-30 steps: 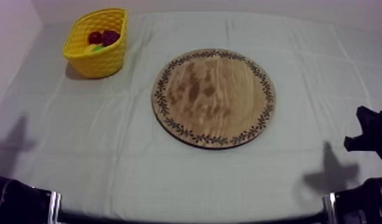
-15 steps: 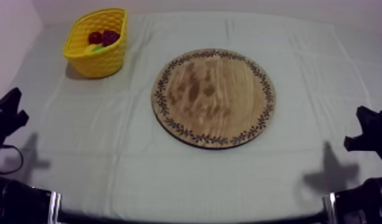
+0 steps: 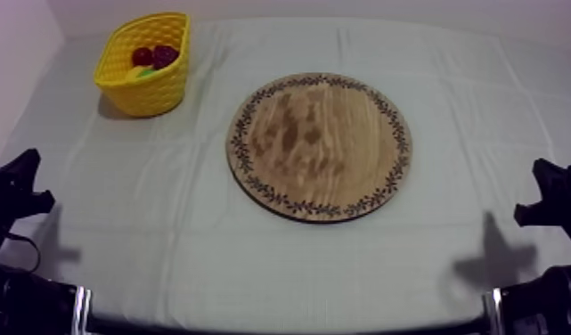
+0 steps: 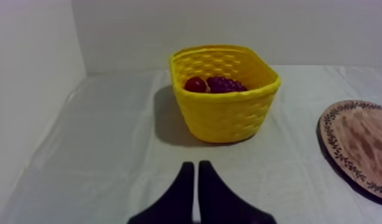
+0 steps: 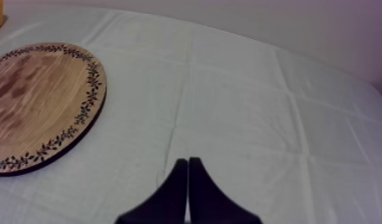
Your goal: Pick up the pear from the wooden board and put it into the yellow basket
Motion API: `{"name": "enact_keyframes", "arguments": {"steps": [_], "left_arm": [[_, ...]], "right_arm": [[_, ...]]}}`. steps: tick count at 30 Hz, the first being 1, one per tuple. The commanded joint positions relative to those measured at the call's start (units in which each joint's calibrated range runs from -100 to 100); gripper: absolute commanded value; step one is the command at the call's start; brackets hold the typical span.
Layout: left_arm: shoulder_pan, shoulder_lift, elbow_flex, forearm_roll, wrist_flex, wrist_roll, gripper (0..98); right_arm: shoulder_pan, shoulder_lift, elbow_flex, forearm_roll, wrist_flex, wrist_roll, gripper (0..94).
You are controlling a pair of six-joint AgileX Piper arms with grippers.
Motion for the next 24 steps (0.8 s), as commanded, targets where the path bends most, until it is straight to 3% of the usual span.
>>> {"name": "enact_keyframes", "arguments": {"steps": [1, 24], "left_arm": [[0.03, -0.03, 0.03, 0.02, 0.11, -0.03, 0.0], [0.04, -0.04, 0.03, 0.08, 1.55, -0.49, 0.0]], "right_arm": [[0.00, -0.05, 0.05, 0.02, -0.03, 0.01, 0.3], [0.00, -0.05, 0.05, 0.02, -0.03, 0.01, 0.3]]}}
